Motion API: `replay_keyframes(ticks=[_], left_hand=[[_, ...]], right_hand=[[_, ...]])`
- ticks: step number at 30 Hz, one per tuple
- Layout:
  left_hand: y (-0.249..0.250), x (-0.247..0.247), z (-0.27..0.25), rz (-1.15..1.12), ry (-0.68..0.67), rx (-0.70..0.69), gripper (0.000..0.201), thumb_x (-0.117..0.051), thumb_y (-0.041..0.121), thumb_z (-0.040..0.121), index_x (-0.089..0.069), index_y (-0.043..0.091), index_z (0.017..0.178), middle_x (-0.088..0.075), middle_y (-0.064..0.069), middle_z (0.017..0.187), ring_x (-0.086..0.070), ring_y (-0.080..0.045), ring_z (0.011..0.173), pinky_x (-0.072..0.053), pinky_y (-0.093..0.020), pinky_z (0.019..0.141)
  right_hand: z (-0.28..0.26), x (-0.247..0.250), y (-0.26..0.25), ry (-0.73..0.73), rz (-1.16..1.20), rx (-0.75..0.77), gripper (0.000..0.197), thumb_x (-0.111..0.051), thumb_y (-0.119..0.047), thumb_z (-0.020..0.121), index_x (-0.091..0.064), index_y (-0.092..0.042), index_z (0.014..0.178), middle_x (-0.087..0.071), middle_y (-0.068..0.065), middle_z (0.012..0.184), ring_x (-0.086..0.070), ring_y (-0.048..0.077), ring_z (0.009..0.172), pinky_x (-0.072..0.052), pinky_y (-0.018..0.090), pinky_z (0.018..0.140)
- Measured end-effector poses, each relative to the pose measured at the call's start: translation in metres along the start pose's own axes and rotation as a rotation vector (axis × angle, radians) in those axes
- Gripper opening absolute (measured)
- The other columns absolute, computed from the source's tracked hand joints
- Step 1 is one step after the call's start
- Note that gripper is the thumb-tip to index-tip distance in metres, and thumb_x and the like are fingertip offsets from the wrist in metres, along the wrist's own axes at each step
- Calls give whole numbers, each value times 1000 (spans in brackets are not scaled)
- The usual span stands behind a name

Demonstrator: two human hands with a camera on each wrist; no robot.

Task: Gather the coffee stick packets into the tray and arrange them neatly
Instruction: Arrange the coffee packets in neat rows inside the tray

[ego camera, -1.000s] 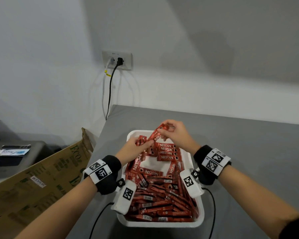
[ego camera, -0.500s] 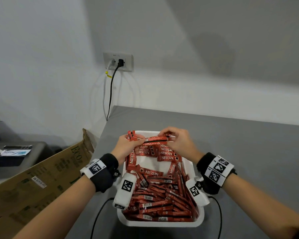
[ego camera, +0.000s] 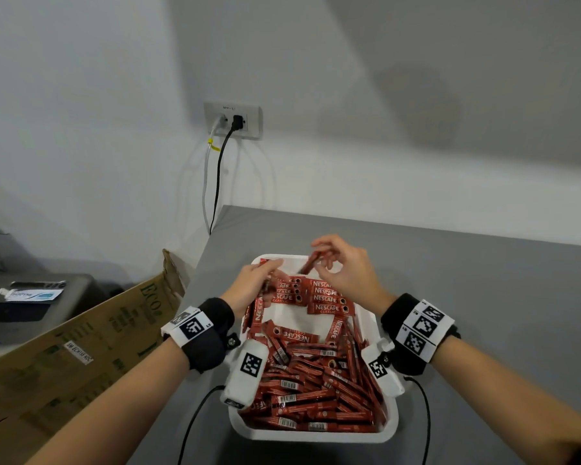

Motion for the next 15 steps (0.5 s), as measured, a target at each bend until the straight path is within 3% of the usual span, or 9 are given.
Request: replay_keyframes(ticks=[3, 6, 9, 12, 15], left_hand=[[2, -12, 3, 64, -41, -30, 27, -54, 29, 93, -59, 10, 75, -52, 2, 52, -44, -7, 38, -34, -20, 40], [3, -17, 4, -8, -103, 17, 22, -53, 23, 93, -56, 8, 78, -50, -6, 61, -47, -10, 41, -40, -20, 41], [3, -12, 4, -62, -57, 5, 6, -59, 8, 88, -63, 4, 86, -64, -9, 73, -62, -14, 56, -51, -21, 53], [2, -1, 4, -4, 37, -97, 17, -63, 5, 85, -66, 8, 101, -70, -12, 89, -68, -15, 71, -57, -24, 68], [3, 3, 0, 140, 20, -196, 11, -66, 8, 83, -68, 11, 93, -71, -6, 87, -69, -12, 72, -56, -20, 68]], right_hand=[[-1, -15, -7, -68, -15, 142, 28, -67, 5, 79, -63, -11, 102, -67, -6, 84, -60, 1, 73, -52, 16, 71], [-7, -26, -11, -71, -17, 222, 25, -70, 6, 76, -65, -4, 98, -68, 4, 81, -61, 6, 75, -53, 19, 74], [-10, -21, -10, -103, 39, 161, 34, -73, 3, 75, -59, -11, 103, -64, 3, 88, -62, 8, 75, -54, 18, 73], [-7, -9, -3, -33, -15, 132, 32, -68, -2, 79, -57, -14, 107, -59, -1, 99, -60, 7, 81, -53, 20, 73], [2, 4, 5, 59, -72, -60, 29, -55, -10, 93, -54, -12, 121, -52, -4, 114, -55, 0, 86, -49, 17, 76]])
Point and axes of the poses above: each hand's wrist, its own z-axis towards the middle knuckle, its own x-axis out of the back of the hand, y = z × x, the point moved 1 cm from there along z, towards the middle knuckle
